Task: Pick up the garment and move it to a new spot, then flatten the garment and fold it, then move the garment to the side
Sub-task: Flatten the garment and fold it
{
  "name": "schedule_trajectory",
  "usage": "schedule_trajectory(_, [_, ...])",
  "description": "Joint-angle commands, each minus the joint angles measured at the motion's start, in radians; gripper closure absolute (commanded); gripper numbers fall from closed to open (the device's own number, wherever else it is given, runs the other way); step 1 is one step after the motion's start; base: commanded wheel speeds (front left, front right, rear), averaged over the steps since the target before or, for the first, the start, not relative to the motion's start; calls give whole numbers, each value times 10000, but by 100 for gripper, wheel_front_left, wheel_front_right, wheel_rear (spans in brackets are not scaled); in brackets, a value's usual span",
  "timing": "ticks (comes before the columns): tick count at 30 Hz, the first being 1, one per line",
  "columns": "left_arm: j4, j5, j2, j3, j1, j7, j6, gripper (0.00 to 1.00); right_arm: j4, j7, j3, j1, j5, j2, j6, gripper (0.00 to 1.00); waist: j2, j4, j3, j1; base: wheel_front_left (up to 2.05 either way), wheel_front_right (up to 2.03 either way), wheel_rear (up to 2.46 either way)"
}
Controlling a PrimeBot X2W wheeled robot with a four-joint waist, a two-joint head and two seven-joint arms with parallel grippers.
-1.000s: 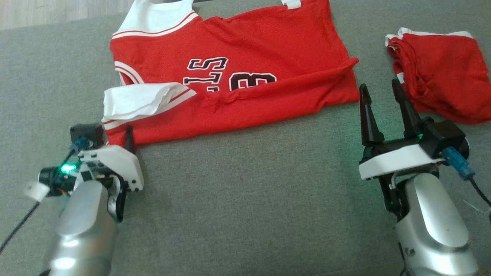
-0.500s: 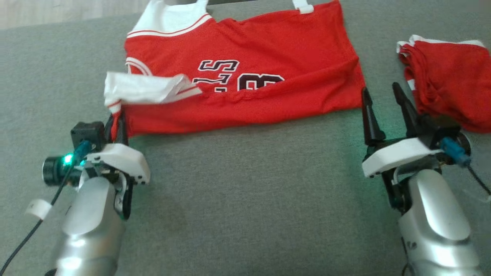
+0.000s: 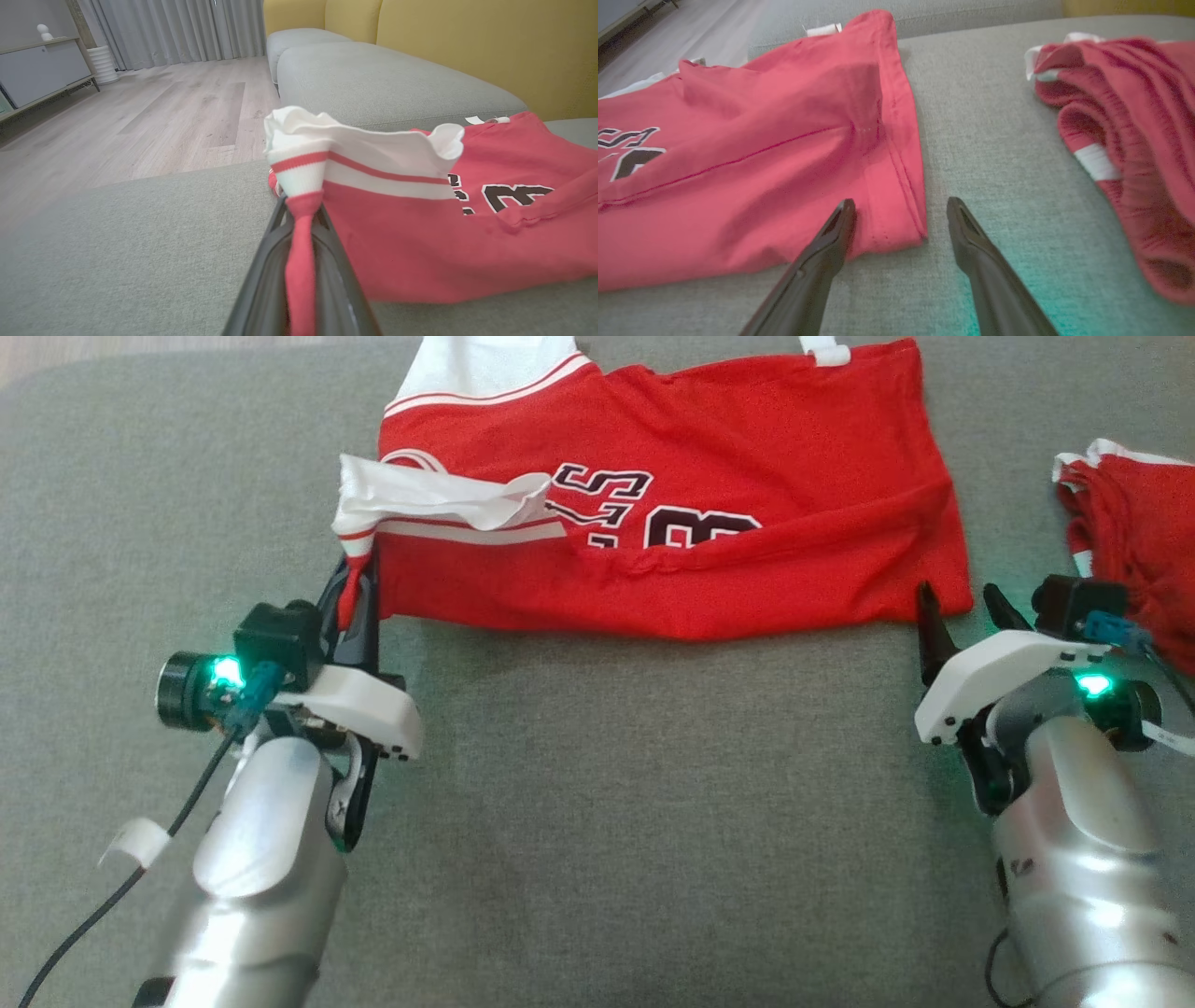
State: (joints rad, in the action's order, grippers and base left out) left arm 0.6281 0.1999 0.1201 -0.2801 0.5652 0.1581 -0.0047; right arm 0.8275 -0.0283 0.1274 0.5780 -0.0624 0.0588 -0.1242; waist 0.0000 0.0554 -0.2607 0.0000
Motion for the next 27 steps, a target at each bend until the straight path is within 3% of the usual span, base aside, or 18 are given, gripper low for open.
schedule_trajectory(1, [-361, -69, 243, 248, 97, 28, -24, 100, -200, -3, -157, 337, 100, -85, -65, 0, 0, 38, -40, 0, 0, 0, 0])
schedule_trajectory(5, [-503, -45, 251, 174, 79, 2, -29, 100, 732, -55, -74, 793, 248, -85, -65, 0, 0, 159, -150, 0, 0, 0, 0])
schedule_trajectory(6, [-499, -41, 269, 166, 68, -23, -16, 100, 902, -1, -127, 878, 327, -85, -65, 63, 0, 176, -163, 0, 0, 0, 0])
schedule_trajectory(7, [-488, -34, 288, 161, 53, -49, -3, 100, 1027, 112, -170, 951, 402, -85, -65, 100, 0, 184, -167, 0, 0, 0, 0])
schedule_trajectory(13, [-297, 105, 525, 286, -253, -40, 92, 100, 1395, 1024, -476, 1086, 634, -85, -65, 100, 0, 12, 128, 0, 0, 0, 0])
schedule_trajectory(19, [-303, 296, 871, 467, -947, -32, 180, 100, 1327, 1790, -989, 573, 74, -85, -65, 100, 0, -342, 818, 0, 0, 0, 0])
schedule_trajectory(27, [-1049, 698, 1133, 645, -2541, -397, 307, 100, 318, 1506, -1611, -917, -850, -85, -65, 100, 0, -740, 1952, 0, 0, 0, 0])
